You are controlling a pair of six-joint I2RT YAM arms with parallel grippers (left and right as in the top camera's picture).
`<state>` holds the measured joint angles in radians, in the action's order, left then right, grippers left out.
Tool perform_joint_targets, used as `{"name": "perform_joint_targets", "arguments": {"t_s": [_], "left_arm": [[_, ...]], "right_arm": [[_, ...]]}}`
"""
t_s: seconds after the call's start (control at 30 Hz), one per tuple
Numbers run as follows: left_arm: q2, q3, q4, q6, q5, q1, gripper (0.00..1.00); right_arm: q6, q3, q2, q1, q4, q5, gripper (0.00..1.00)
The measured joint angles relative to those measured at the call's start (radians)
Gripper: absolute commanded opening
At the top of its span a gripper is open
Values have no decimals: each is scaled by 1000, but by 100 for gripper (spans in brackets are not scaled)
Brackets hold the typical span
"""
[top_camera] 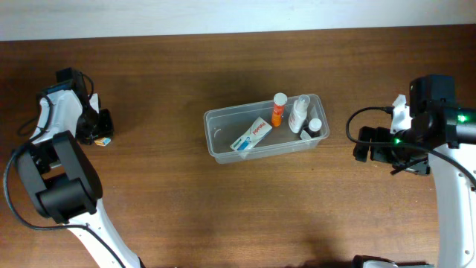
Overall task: Pack container
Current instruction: 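Move left gripper to the small gold-lidded jar and grasp it, then lower the jar into the container's left end and release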
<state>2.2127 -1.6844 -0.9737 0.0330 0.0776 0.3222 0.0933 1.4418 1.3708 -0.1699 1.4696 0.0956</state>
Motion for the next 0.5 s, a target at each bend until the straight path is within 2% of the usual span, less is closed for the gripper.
{"name": "perform_joint_targets", "arguments": {"t_s": [0.27, 0.5], "left_arm": [[-15, -43, -87, -31, -24, -23, 33], [-223, -63, -115, -34, -74, -185, 33]], "right_arm": [[0, 0, 0, 0, 1, 0, 100], [0, 0, 0, 0, 2, 0, 100]]}}
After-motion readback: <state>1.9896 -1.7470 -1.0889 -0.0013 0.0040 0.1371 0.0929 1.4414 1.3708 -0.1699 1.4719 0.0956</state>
